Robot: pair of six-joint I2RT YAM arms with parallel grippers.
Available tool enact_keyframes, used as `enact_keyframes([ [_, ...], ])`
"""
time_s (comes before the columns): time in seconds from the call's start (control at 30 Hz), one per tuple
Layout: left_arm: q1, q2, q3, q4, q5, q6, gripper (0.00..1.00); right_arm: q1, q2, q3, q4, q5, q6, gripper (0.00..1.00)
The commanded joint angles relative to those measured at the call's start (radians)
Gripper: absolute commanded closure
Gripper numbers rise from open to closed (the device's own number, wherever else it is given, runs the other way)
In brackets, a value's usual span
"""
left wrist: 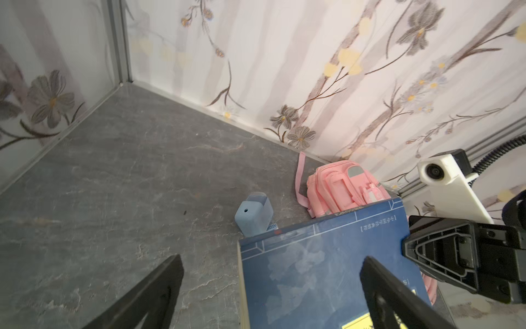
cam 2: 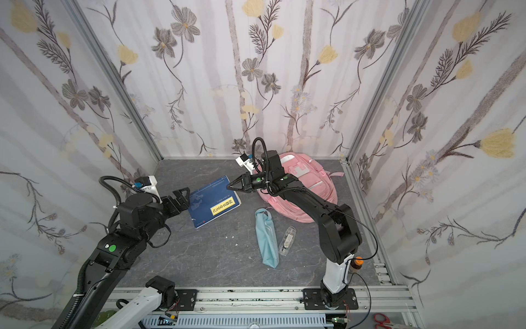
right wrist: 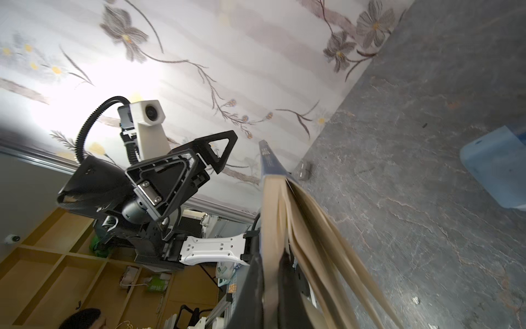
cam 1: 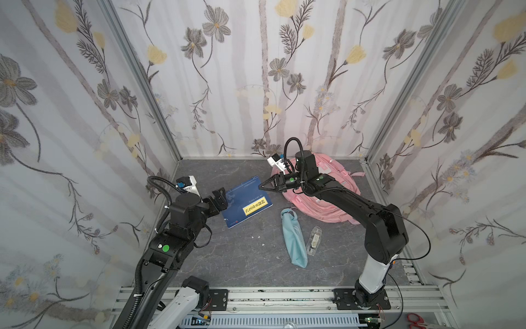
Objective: Pack books, pencil case, and school supplies into a backpack
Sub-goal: Pick up the book from the center of the table.
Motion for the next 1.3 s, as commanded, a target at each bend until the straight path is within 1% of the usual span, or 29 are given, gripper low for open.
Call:
enact_keyframes([
  [0.0, 0.019, 0.041, 0.081, 0.074, 0.163, 0.115, 0.0, -0.031, -0.031, -0.04, 0.392, -0.04, 0.205, 1.0],
  [0.07, 0.026, 0.077, 0.117, 0.098, 0.255, 0.113, 0.0, -0.052, -0.028, -0.05, 0.485, -0.063, 0.261, 1.0],
  [0.13, 0.028, 0.099, 0.121, 0.153, 0.344, 0.091, 0.0, -0.071, -0.02, -0.071, 0.681, -0.077, 0.395, 1.0],
  [0.23, 0.029, 0.123, 0.114, 0.246, 0.469, 0.053, 0.0, -0.102, 0.012, -0.088, 1.14, -0.063, 0.723, 1.0],
  [0.3, 0.029, 0.146, 0.126, 0.291, 0.544, 0.027, 0.0, -0.121, 0.065, -0.06, 1.469, -0.029, 0.985, 1.0],
  [0.33, 0.029, 0.158, 0.133, 0.31, 0.579, 0.017, 0.0, -0.129, 0.092, -0.041, 1.579, -0.014, 1.085, 1.0],
  [0.37, 0.029, 0.172, 0.142, 0.33, 0.618, 0.007, 0.0, -0.135, 0.113, -0.022, 1.613, -0.02, 1.148, 1.0],
  [0.43, 0.029, 0.203, 0.168, 0.334, 0.661, -0.005, 0.0, -0.138, 0.111, -0.032, 1.612, -0.041, 1.137, 1.0],
  [0.53, 0.03, 0.239, 0.209, 0.305, 0.667, 0.007, 0.0, -0.141, 0.076, -0.07, 1.607, -0.035, 1.083, 1.0],
  [0.63, 0.029, 0.247, 0.228, 0.315, 0.668, 0.015, 0.0, -0.148, 0.058, -0.07, 1.612, -0.031, 1.093, 1.0],
  [0.73, 0.029, 0.251, 0.231, 0.347, 0.696, -0.002, 0.01, -0.152, 0.048, -0.057, 1.611, -0.057, 1.1, 1.0],
  [0.87, 0.028, 0.27, 0.236, 0.384, 0.785, -0.064, 0.02, -0.162, 0.019, -0.066, 1.612, -0.069, 1.115, 1.0],
  [0.97, 0.029, 0.264, 0.225, 0.393, 0.835, -0.07, 0.03, -0.168, -0.006, -0.083, 1.612, -0.076, 1.119, 1.0],
  [1.03, 0.029, 0.266, 0.22, 0.403, 0.86, -0.079, 0.05, -0.169, -0.016, -0.093, 1.612, -0.082, 1.12, 1.0],
  [1.1, 0.029, 0.278, 0.219, 0.431, 0.901, -0.102, 0.11, -0.169, -0.016, -0.099, 1.612, -0.087, 1.124, 1.0],
  [1.17, 0.029, 0.291, 0.213, 0.485, 0.938, -0.145, 0.19, -0.169, -0.012, -0.097, 1.612, -0.092, 1.129, 1.0],
  [1.2, 0.029, 0.3, 0.211, 0.515, 0.954, -0.168, 0.25, -0.169, -0.009, -0.094, 1.613, -0.094, 1.133, 1.0],
  [1.27, 0.029, 0.31, 0.207, 0.552, 0.967, -0.198, 0.42, -0.171, -0.004, -0.091, 1.613, -0.094, 1.136, 1.0],
])
